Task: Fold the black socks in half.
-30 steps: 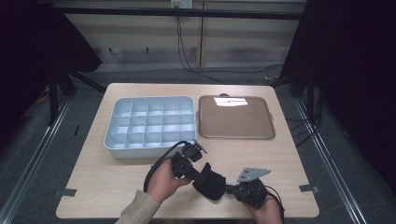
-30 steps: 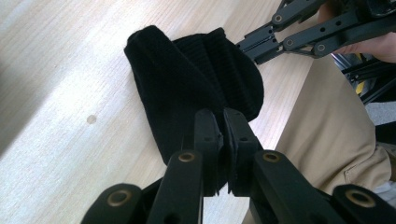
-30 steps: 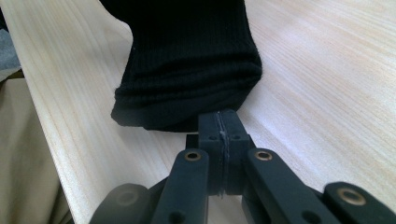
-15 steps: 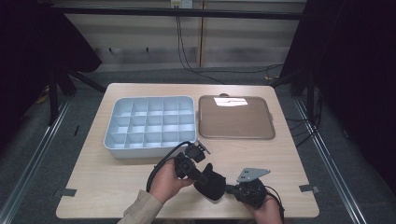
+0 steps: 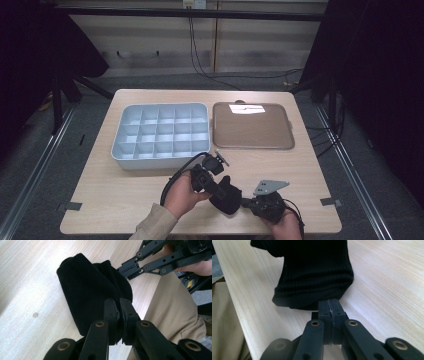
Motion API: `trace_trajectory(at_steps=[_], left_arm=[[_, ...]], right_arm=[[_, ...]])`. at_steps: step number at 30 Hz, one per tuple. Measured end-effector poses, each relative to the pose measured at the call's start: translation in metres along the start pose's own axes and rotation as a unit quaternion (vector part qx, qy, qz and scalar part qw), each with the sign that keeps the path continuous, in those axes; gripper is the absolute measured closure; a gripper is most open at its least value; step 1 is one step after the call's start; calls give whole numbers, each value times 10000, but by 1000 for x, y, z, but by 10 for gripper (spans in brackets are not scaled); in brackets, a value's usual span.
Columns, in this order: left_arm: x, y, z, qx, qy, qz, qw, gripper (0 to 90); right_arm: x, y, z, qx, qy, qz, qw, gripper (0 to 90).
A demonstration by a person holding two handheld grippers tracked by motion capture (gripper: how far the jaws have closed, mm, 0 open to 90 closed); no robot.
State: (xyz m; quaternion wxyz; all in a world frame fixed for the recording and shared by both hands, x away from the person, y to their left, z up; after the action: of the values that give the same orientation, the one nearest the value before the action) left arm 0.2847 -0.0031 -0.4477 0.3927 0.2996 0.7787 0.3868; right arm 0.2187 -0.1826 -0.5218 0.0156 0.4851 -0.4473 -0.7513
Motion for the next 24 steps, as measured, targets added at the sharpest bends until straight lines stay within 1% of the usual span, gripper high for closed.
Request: trace_trajectory(at_steps=[1,3,13,18,21,24], left_arm=[[0,-1,-1,2,19,-14,10000,853],[-1,-1,-1,8,-8,32,10000,854],[-1,-5,-2,21,-24,45,10000,853],[-1,-7,-3,21,-75,99,9999,853],[-1,-8,-4,15,-46,83,10000,853],[-2,-8,-4,19,-66,79,9999,853]], right_arm=[[0,0,0,3,3,-3,10000,891],[0,0,0,3,5,-4,10000,891],[0,0,1,18,16,12,10000,891],[0,0,1,15,13,2,10000,891],[0,0,1,18,15,4,10000,891],[0,0,1,20,20,6,10000,891]])
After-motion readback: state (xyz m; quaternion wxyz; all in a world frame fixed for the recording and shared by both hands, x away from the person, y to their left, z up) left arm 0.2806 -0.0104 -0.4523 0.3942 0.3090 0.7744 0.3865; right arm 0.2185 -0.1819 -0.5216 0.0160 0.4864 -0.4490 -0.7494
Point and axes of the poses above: each handheld gripper's, and its own axes: y roughly backward along the jaws, x roughly out of its underside, z roughly to its left, the point moved 3 cm from there along -y, roughly forward along the jaws, and after that the axes turned 1 degree about -z, right-handed, at the moved point
